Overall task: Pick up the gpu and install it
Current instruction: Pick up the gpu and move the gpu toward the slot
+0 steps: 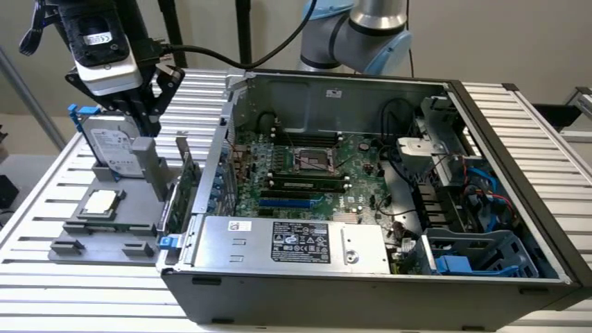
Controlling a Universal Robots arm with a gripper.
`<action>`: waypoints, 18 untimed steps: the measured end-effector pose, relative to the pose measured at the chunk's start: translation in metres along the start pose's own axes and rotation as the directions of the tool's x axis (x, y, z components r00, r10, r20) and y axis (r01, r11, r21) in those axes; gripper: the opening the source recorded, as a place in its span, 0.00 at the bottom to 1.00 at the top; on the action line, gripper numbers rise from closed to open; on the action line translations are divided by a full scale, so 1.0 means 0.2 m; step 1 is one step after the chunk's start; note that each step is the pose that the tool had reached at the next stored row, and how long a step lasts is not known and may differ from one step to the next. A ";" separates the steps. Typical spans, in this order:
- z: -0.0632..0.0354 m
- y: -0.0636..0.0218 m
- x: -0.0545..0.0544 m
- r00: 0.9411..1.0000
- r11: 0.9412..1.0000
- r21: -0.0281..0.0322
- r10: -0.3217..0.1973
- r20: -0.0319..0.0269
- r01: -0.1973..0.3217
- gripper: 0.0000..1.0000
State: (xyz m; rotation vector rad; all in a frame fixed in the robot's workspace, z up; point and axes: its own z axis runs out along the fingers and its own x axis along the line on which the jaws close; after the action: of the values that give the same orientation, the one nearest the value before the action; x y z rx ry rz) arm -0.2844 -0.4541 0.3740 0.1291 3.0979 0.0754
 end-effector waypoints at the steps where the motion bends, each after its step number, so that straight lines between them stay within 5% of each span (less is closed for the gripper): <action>1: 0.000 0.000 0.00 1.000 1.000 0.000 0.000 0.000 0.000 1.00; 10: 0.000 0.000 0.00 1.000 1.000 0.000 0.000 0.001 0.000 1.00; 14: 0.024 -0.001 0.00 1.000 1.000 -0.002 -0.001 0.020 0.001 1.00; 18: 0.060 -0.004 0.01 1.000 1.000 -0.002 -0.001 0.027 0.001 1.00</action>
State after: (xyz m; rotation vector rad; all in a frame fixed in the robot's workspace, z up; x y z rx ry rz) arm -0.2855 -0.4541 0.3619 0.1271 3.0704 0.0764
